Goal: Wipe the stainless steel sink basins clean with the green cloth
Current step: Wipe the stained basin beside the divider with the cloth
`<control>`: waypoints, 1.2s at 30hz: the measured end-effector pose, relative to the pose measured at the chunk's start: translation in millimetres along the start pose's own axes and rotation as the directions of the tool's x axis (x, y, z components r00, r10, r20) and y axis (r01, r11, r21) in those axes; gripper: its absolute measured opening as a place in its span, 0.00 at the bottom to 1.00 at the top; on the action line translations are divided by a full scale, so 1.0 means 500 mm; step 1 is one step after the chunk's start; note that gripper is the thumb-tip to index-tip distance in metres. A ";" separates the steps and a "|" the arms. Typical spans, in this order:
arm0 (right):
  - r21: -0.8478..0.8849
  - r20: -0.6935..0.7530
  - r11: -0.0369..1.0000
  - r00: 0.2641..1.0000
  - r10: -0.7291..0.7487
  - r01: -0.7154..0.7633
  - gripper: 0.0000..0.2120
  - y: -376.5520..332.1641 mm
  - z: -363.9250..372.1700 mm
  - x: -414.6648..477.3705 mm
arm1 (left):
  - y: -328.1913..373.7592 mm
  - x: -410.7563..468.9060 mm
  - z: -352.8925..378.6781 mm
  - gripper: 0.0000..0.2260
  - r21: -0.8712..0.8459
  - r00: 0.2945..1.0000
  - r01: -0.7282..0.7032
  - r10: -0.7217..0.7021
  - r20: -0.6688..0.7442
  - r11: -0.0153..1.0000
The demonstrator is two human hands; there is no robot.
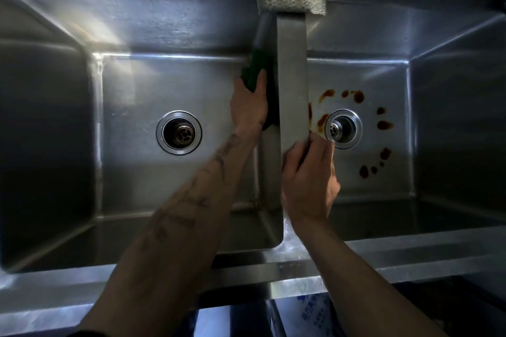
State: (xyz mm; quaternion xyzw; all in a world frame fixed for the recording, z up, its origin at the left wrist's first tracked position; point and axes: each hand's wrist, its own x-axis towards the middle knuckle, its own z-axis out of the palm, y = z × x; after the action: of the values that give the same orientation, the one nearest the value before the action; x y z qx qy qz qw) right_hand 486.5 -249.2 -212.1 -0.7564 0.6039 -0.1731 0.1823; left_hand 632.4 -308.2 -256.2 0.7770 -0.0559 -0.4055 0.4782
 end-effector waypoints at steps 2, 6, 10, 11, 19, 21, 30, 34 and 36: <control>-0.006 0.001 1.000 1.000 0.001 -0.001 0.08 -0.001 0.000 0.000 | 0.003 0.009 -0.002 0.22 0.011 1.000 0.000 0.000 -0.004 1.000; -0.081 -0.043 0.996 0.999 0.021 -0.025 0.09 -0.002 -0.001 0.000 | 0.026 0.011 -0.004 0.14 -0.026 0.988 -0.145 0.144 -0.049 0.989; -0.060 -0.035 0.998 0.999 -0.008 0.006 0.10 -0.001 0.001 0.003 | 0.033 0.030 -0.003 0.17 -0.011 0.997 -0.077 0.077 0.024 0.997; -0.061 -0.033 0.998 0.999 -0.012 0.009 0.10 -0.001 0.002 0.003 | 0.036 0.035 -0.005 0.18 0.001 0.997 -0.065 0.065 0.034 0.998; -0.086 -0.049 0.996 0.999 0.007 -0.011 0.09 -0.004 -0.001 0.000 | 0.063 0.043 -0.007 0.15 -0.006 0.994 -0.109 0.109 0.007 0.994; -0.068 -0.049 0.998 0.999 -0.009 0.005 0.09 -0.004 -0.001 0.000 | 0.070 0.056 -0.010 0.17 0.029 0.996 -0.086 0.085 0.031 0.996; -0.160 -0.045 0.987 0.999 0.023 -0.030 0.09 -0.005 0.000 0.000 | 0.056 0.124 0.013 0.18 0.044 0.990 -0.138 0.138 0.012 0.989; -0.135 -0.049 0.991 0.999 0.002 -0.009 0.10 -0.004 -0.001 0.001 | 0.034 0.177 0.020 0.22 0.158 0.990 -0.140 0.134 0.047 0.978; -0.134 -0.043 0.991 0.999 0.008 -0.014 0.10 -0.002 0.000 0.001 | 0.023 0.193 0.023 0.24 0.201 0.990 -0.137 0.128 0.056 0.970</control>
State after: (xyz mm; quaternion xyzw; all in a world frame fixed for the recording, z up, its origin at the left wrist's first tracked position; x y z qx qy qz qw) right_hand 487.3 -249.4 -211.7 -0.7598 0.6220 -0.1472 0.1192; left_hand 692.3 -368.4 -305.3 0.8078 -0.1592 -0.3814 0.4203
